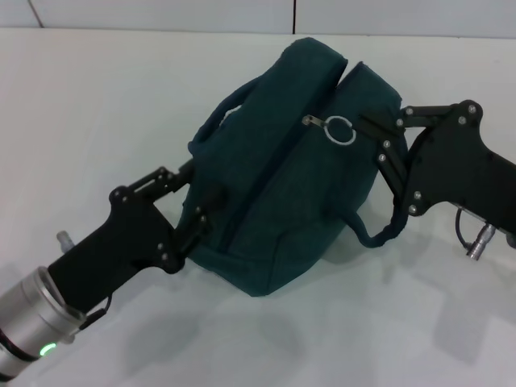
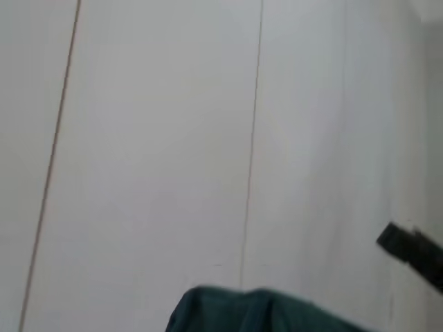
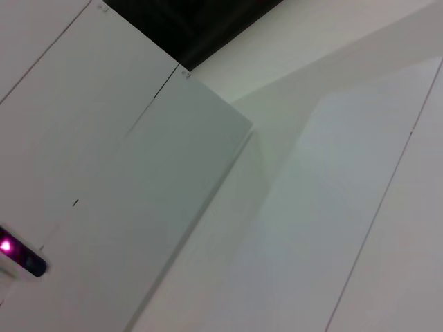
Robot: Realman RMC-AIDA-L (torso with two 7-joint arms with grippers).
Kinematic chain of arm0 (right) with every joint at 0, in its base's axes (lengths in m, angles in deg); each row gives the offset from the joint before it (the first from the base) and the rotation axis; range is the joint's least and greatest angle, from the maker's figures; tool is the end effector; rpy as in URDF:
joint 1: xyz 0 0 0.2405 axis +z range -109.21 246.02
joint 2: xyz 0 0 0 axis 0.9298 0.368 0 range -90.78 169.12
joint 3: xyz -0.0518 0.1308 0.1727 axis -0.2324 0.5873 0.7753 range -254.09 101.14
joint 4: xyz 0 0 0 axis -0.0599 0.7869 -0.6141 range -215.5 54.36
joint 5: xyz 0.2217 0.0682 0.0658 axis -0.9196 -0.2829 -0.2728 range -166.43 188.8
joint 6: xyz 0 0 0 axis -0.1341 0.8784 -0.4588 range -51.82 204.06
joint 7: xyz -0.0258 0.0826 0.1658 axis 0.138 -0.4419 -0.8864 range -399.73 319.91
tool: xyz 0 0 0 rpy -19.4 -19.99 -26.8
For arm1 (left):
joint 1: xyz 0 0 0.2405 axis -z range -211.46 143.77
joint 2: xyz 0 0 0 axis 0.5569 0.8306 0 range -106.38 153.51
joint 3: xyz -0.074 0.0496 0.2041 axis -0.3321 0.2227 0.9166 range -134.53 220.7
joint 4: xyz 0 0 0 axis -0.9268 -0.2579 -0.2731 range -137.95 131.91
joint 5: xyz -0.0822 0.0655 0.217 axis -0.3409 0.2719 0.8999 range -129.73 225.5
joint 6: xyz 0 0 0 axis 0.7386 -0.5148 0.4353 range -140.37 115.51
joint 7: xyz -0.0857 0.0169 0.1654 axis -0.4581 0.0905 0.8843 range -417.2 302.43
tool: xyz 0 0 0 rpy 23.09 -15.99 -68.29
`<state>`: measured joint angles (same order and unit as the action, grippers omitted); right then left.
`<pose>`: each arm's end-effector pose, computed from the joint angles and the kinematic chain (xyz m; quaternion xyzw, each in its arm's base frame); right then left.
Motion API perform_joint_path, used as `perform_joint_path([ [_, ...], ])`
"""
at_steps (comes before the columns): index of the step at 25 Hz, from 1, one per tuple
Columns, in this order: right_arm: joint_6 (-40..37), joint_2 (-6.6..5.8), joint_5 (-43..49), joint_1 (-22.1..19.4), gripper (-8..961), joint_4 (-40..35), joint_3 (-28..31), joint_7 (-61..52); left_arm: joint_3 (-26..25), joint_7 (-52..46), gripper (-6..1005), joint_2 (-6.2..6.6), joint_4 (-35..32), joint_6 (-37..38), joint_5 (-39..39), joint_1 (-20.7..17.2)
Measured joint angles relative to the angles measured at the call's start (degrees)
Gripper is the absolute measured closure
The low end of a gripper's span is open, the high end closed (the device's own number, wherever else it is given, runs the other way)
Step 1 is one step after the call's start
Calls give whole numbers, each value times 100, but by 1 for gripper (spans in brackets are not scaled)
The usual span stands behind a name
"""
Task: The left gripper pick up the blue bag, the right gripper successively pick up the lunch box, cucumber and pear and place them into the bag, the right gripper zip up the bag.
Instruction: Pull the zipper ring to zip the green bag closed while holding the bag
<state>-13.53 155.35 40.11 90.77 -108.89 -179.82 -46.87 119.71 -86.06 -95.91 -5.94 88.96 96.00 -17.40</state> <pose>0.1491 0.3113 -0.0502 -0.8103 -0.2101 0.4393 0.3260 -0.2573 0.2435 -0.0552 -0.8178 -0.1364 -0.4682 0.3056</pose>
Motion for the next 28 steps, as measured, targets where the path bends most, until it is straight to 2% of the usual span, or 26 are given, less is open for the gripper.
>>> perform_joint_path([
  [7, 50, 0, -117, 49, 931, 10, -36, -18, 15, -308, 542, -27, -206, 67, 3, 130],
  [10, 60, 0, -121, 39, 930, 12, -44, -17, 22, -451, 302, -28, -191, 59, 18, 282],
  [15, 62, 0, -200, 5, 930, 24, -48, -184, 0, -540, 126, -30, -172, 14, -6, 377],
  [26, 30, -25, -251, -8, 928, 174, 8, -737, -1, -523, 315, -32, -196, -411, -95, 462],
  [28, 12, -31, -264, -30, 928, 174, 15, -830, 2, -513, 393, -31, -198, -431, -83, 462],
])
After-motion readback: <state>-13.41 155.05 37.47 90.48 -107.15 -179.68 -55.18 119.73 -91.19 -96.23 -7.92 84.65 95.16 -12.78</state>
